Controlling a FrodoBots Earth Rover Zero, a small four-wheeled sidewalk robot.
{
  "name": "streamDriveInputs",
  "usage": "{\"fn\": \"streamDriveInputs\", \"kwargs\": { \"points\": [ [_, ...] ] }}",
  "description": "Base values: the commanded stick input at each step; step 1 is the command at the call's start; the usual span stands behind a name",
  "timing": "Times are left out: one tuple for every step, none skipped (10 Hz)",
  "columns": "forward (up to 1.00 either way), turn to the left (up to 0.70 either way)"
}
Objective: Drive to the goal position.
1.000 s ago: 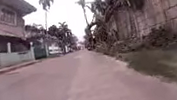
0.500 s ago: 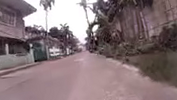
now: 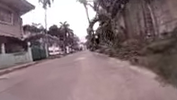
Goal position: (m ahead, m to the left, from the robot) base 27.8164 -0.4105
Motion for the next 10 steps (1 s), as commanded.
{"fn": "streamDriveInputs", "kwargs": {
  "points": [
    [1.0, 0.0],
    [1.0, 0.0],
    [1.0, 0.0],
    [1.0, 0.0],
    [1.0, 0.0],
    [1.0, 0.0],
    [1.0, 0.0],
    [1.0, 0.0],
    [1.0, 0.0],
    [1.0, 0.0]
  ]
}}
